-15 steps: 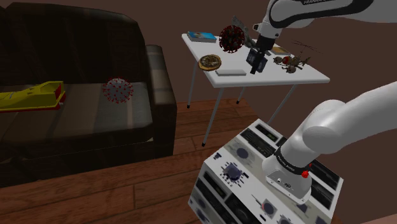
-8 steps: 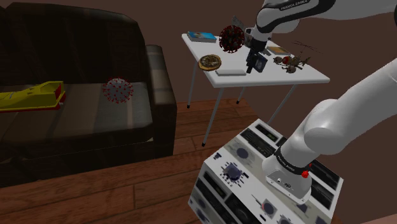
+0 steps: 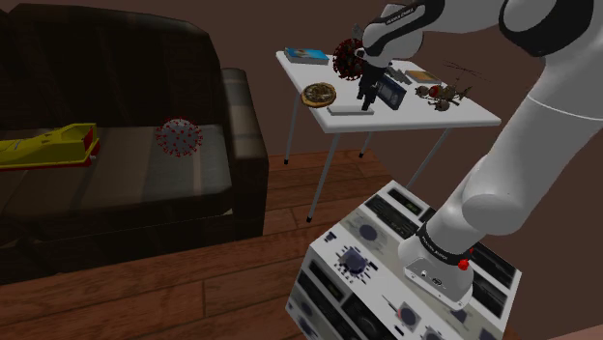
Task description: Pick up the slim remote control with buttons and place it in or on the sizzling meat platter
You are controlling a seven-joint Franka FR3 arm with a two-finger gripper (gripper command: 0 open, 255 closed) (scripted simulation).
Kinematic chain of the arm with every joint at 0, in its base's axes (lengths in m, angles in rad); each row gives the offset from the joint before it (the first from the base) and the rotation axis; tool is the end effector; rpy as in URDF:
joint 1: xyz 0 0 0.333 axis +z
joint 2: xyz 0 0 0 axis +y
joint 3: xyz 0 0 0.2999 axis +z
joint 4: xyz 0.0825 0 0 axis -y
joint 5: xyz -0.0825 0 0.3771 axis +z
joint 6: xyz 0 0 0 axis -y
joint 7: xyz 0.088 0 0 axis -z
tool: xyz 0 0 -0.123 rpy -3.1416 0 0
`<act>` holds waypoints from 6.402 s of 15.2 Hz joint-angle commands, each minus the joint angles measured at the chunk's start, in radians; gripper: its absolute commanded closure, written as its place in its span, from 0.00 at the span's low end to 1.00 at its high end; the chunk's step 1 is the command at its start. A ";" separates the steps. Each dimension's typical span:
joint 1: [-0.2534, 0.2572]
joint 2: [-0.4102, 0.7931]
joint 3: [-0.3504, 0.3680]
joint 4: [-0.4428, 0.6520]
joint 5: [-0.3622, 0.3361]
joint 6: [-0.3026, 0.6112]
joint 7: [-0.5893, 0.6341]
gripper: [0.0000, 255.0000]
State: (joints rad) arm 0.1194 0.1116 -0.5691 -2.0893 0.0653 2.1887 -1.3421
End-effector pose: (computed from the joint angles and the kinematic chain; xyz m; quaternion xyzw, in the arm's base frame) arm 0.5024 -0.2359 0.3518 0.9094 0.4158 -0.0006 0.0046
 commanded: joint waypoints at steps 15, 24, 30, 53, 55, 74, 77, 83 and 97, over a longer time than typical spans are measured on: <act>-0.053 0.203 0.044 0.097 0.137 0.087 -0.189 0.00; -0.052 0.202 0.044 0.097 0.136 0.087 -0.188 1.00; -0.048 0.186 0.038 0.106 0.125 0.065 -0.181 1.00; -0.027 0.097 0.015 0.294 0.052 -0.198 -0.120 1.00; -0.035 0.174 0.028 0.391 0.090 -0.228 -0.118 1.00; -0.145 0.636 0.119 0.983 0.240 -0.377 -0.058 1.00; -0.140 0.641 0.121 0.950 0.244 -0.341 -0.062 1.00; -0.138 0.645 0.122 0.936 0.246 -0.324 -0.064 1.00; -0.154 0.629 0.116 1.041 0.236 -0.440 -0.051 0.00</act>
State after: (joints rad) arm -0.0316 0.7413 -0.4521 -1.0611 0.3020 1.7632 -1.3938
